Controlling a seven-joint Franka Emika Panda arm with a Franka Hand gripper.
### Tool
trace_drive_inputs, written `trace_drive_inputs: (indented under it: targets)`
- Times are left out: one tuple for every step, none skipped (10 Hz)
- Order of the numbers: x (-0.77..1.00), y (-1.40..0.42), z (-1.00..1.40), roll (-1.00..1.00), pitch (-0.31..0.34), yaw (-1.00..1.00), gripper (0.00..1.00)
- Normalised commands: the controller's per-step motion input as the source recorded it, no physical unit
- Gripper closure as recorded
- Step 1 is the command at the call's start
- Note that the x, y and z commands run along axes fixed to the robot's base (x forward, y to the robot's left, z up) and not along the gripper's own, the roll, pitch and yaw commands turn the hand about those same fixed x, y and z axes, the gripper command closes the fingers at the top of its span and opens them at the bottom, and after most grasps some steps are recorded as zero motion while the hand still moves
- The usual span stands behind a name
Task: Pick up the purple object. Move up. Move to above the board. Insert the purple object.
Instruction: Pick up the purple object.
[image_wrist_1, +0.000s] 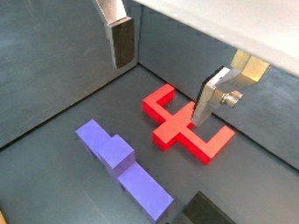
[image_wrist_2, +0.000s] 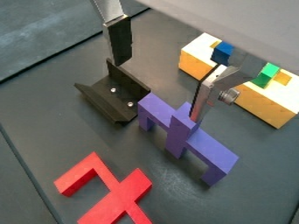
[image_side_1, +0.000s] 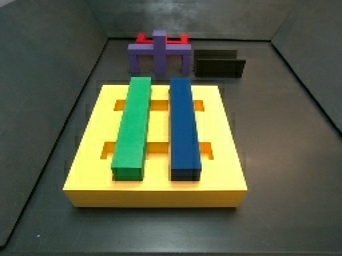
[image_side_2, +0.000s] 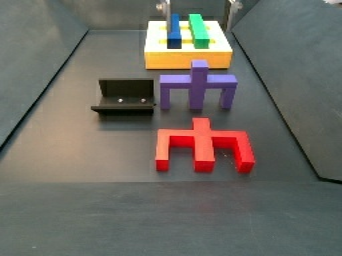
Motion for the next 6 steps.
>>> trace_drive_inputs:
  targets:
    - [-0.01,-0.09,-0.29,-0.16,-0.169,-0.10,0.00]
    - [-0.07,-0.25,-0.38,-0.30,-0.231,-0.55,0.00]
    - [-0.12,-0.15,-0.25,-0.25,-0.324,-0.80,0.00]
    - [-0.11,-0.07,-0.23,-0.25,-0.314,-0.87,0.00]
    - [-0.08,-0.07,-0.21,-0.23,-0.296,-0.89,0.00]
    - [0.00,-0.05,-0.09,-0.20,-0.200,-0.94,0.00]
